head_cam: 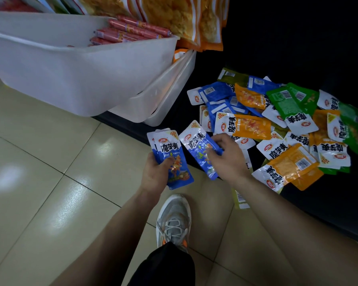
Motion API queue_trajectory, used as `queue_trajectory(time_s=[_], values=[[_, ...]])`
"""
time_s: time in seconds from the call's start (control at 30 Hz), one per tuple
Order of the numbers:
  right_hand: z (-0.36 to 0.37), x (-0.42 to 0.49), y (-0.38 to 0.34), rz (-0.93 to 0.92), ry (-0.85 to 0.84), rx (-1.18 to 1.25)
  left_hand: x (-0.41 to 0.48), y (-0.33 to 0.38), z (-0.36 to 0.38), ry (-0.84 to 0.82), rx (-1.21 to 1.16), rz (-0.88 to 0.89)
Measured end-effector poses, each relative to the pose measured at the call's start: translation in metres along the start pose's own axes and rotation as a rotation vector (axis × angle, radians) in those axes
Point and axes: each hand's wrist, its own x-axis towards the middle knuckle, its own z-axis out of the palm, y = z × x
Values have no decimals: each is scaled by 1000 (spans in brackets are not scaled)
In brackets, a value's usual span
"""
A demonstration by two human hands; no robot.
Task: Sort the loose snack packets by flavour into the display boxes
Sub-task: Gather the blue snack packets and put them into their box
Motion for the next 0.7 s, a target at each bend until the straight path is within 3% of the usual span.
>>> queue_trajectory(time_s=[0.1, 0.33, 0.47, 0.7], values=[[1, -9, 3, 141, -47, 174, -2, 6, 14, -55, -85, -19], [-5, -13, 5, 241, 23, 414, -2, 4, 17, -56, -62, -3], [4, -13, 4, 150, -5, 257, -9, 7, 30, -144, -146, -6], [-4, -9, 6, 63, -5, 7, -11, 8, 30, -223, -53, 73]])
